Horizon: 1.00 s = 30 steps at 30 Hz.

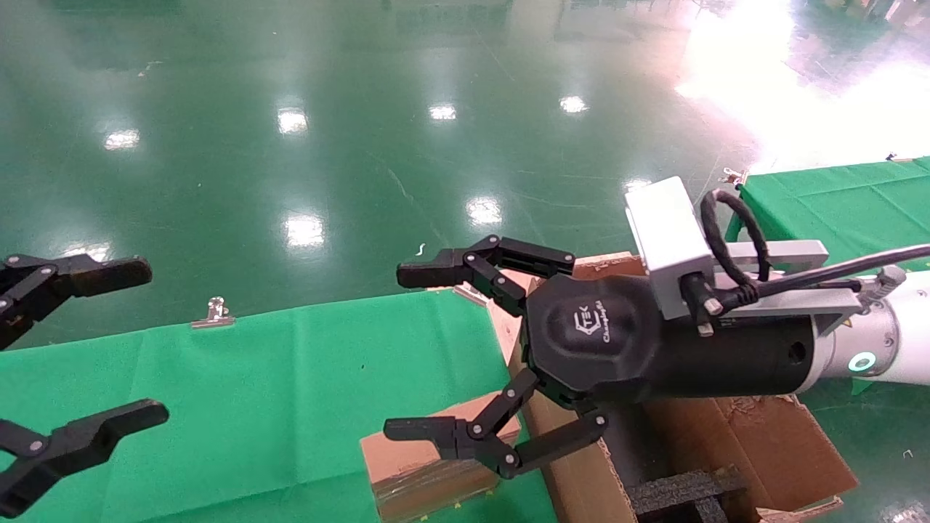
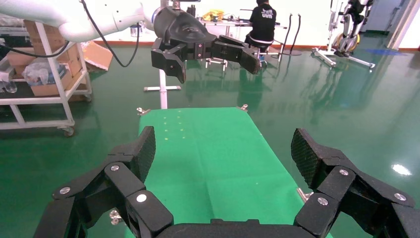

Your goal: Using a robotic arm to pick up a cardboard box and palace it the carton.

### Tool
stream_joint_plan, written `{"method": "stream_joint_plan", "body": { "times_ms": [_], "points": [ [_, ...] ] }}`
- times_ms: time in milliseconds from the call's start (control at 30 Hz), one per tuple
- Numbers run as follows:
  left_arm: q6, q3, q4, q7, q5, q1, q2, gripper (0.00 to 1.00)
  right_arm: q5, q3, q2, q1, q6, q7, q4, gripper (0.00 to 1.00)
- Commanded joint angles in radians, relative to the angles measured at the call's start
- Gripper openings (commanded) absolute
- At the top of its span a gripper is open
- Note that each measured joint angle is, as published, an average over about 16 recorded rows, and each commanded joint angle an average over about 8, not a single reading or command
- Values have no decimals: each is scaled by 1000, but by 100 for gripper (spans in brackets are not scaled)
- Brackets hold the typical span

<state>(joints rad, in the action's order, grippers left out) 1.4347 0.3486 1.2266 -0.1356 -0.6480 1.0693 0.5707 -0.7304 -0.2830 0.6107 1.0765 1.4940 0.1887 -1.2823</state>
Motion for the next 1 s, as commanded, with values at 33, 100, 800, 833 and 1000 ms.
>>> {"method": "stream_joint_plan", "body": {
  "times_ms": [33, 100, 800, 833, 1000],
  "points": [
    [0, 0, 0, 0, 0, 0, 0, 91, 0, 0, 0, 0, 0, 0, 0, 100],
    [0, 0, 0, 0, 0, 0, 0, 66, 0, 0, 0, 0, 0, 0, 0, 100],
    [0, 0, 0, 0, 0, 0, 0, 0, -254, -86, -14, 94, 17, -33, -35, 100],
    [0, 0, 0, 0, 0, 0, 0, 0, -284, -99, -9, 105, 21, -39, -37, 100],
    [0, 0, 0, 0, 0, 0, 0, 0, -414, -163, 29, 151, 34, -61, -35, 100]
  ]
}}
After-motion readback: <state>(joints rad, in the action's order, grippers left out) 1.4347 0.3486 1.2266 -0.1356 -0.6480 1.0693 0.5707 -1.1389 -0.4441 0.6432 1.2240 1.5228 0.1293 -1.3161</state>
